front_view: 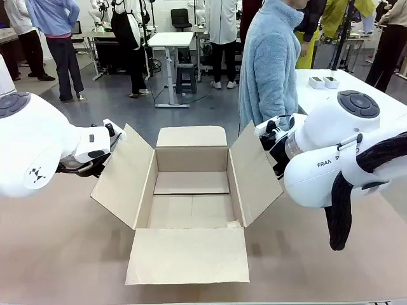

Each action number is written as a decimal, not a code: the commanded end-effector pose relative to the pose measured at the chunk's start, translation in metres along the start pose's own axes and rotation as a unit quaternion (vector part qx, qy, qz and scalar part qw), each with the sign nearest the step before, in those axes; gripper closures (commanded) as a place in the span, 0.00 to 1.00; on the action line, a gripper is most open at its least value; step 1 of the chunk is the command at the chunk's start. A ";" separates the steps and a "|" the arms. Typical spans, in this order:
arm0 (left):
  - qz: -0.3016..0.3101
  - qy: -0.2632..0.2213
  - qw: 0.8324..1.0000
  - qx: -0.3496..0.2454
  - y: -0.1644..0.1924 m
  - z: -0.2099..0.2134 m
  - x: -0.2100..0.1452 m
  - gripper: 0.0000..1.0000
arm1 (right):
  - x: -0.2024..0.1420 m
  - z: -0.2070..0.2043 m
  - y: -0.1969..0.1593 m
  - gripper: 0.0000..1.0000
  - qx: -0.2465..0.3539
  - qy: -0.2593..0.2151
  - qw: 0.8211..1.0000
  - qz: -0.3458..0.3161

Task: Wrap the clocks to prevent damage.
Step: Open the side flaps of the Package Box.

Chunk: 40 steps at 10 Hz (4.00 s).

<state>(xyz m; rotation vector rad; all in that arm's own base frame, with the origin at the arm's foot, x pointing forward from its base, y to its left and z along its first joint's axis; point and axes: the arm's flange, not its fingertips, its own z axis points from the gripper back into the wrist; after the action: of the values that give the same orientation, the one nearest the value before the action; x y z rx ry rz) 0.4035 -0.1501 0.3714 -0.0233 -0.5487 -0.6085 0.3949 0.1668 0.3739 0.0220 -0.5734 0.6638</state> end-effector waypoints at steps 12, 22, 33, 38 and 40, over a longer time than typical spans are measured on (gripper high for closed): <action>0.000 0.000 1.000 0.000 0.000 0.000 0.000 0.00 | 0.000 0.000 0.000 0.00 0.000 0.000 1.000 0.000; -0.041 0.025 0.998 0.034 0.060 0.216 0.093 0.00 | 0.109 0.232 -0.002 0.00 -0.087 0.066 0.993 -0.048; -0.133 -0.092 0.955 -0.251 0.134 0.226 0.101 0.00 | 0.102 0.244 -0.112 0.00 0.156 -0.114 0.981 0.016; -0.130 -0.211 0.920 -0.305 0.209 0.194 0.066 0.00 | 0.051 0.213 -0.187 0.00 0.260 -0.171 0.950 -0.037; -0.105 -0.208 0.934 -0.271 0.228 0.182 0.048 0.00 | 0.034 0.209 -0.194 0.00 0.258 -0.174 0.949 -0.046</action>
<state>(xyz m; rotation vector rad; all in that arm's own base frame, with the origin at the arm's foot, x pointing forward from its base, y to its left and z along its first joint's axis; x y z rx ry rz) 0.4696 0.0480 0.5786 -0.6705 -0.7572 -0.9696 0.4254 -0.0077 0.6009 0.6709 -0.7140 0.7033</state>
